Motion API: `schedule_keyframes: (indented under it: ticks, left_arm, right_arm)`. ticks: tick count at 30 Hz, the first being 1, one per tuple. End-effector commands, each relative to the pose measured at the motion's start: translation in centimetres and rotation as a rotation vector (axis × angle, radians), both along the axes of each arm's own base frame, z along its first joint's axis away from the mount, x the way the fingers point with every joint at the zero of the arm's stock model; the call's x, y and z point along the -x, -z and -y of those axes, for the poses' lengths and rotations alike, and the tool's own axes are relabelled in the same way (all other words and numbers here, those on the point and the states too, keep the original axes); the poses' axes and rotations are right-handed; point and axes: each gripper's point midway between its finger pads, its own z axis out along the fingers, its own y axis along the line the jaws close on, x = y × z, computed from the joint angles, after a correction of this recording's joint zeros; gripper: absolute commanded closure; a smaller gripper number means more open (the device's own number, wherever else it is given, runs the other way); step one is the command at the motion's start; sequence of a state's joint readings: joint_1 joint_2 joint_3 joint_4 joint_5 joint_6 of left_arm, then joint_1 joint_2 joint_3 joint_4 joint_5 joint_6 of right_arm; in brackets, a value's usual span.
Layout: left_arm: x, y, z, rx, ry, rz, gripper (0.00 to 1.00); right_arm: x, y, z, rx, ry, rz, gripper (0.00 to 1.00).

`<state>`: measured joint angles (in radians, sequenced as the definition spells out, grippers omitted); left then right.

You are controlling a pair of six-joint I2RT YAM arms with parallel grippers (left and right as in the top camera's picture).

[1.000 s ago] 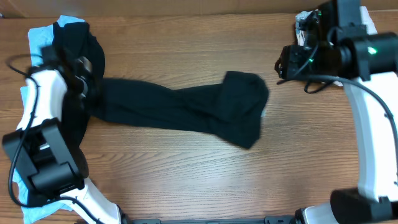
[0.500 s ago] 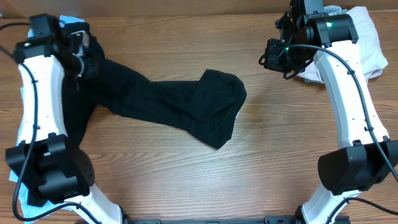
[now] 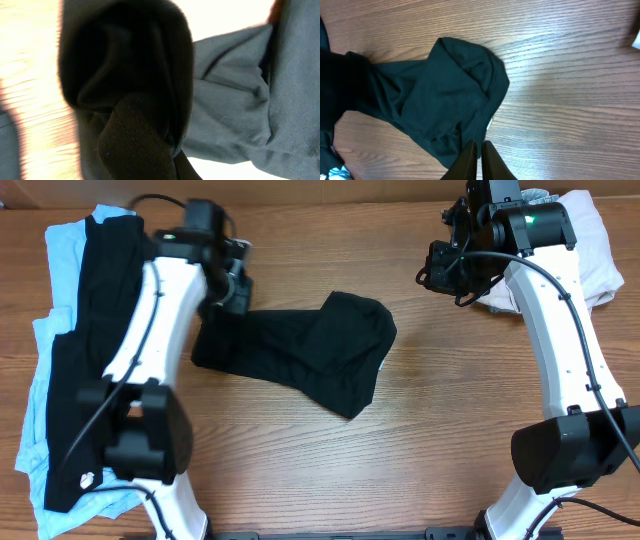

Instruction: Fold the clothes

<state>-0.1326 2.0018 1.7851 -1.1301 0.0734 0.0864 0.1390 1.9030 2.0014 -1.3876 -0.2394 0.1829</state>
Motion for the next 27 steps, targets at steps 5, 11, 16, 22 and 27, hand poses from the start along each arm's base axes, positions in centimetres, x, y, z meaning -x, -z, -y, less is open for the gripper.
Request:
schedule_keyframes:
  ticks: [5,11,16,22,27]
  left_arm:
    - [1.7,5.1,6.3,0.006,0.161,-0.123,0.41]
    - [1.6,3.9,8.1,-0.008,0.202,-0.095,0.0]
    - [-0.2,-2.7,7.8,0.017,0.17,0.006,0.0]
    - [-1.8,-12.6,6.5,0.063,0.108,0.198,0.0]
    - [-2.6,-16.7,4.4,0.081,0.049,0.298,0.0]
  right_arm:
    - [0.1,-0.5,-0.1,0.003,-0.01,0.018,0.85]
    - [-0.1,-0.5,0.0,0.002,-0.007,0.021,0.59]
    - [-0.1,0.0,-0.7,-0.03,-0.02,-0.001,0.47]
    - [0.1,3.2,-2.9,-0.104,-0.063,-0.104,0.39]
    - [1.4,7.5,-4.8,-0.11,-0.079,-0.215,0.37]
